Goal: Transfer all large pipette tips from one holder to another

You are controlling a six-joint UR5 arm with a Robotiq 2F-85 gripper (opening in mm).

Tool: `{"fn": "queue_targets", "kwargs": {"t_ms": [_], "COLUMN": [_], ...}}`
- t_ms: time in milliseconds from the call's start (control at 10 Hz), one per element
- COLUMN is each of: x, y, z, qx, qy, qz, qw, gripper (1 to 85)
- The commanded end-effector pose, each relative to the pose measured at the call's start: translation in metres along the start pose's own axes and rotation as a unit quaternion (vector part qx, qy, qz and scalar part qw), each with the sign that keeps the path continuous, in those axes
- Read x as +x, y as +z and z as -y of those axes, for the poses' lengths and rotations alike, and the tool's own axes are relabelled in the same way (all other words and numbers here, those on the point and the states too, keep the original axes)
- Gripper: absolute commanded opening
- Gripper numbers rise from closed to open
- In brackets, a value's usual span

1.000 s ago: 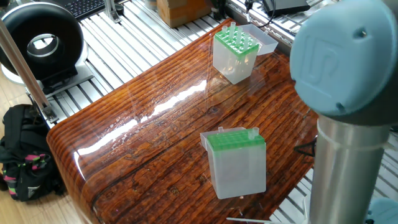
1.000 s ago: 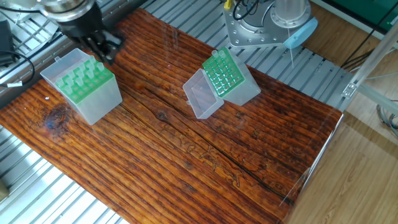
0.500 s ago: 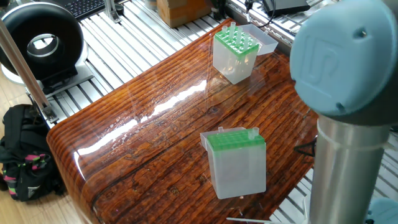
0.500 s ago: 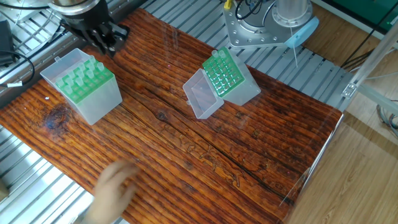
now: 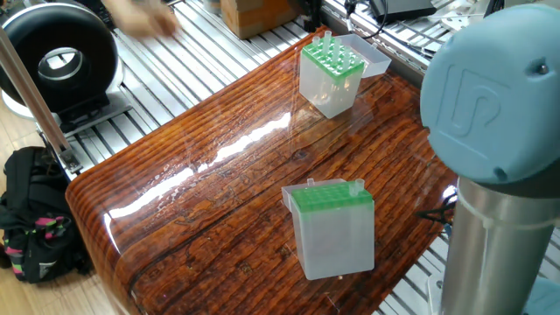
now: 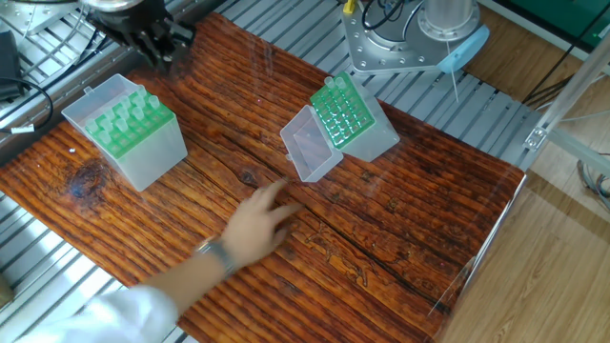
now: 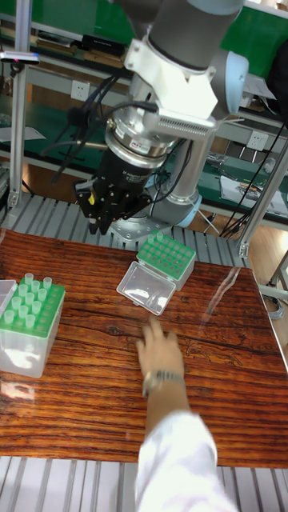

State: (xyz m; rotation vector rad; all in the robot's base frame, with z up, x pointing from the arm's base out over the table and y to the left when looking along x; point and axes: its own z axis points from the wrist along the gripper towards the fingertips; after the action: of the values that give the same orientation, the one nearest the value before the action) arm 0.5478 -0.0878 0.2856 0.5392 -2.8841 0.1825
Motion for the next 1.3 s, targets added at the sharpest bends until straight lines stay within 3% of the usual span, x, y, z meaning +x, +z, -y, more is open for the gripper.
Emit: {"fn": "queue_targets", "kwargs": {"t_ms": [0,200,300,600,1200], "x": [-0.014,-0.035,-0.044,-0.046,-0.031], "y": [-0.001,0.004,0.003,-0.001,0.002], "z": [-0.015,-0.034,-0.043,-0.044,-0.057], "qx": [-0.018,-0.037,-0.054,-0.042,-0.042], "qy": [0.033,0.046,0.061,0.062,0.050], "qz": [0.033,0.065,0.085,0.093,0.068], "qw": [0.9987,0.9961,0.9930,0.9929,0.9956], "gripper": [22.0,21.3,14.7,14.3,7.7]}}
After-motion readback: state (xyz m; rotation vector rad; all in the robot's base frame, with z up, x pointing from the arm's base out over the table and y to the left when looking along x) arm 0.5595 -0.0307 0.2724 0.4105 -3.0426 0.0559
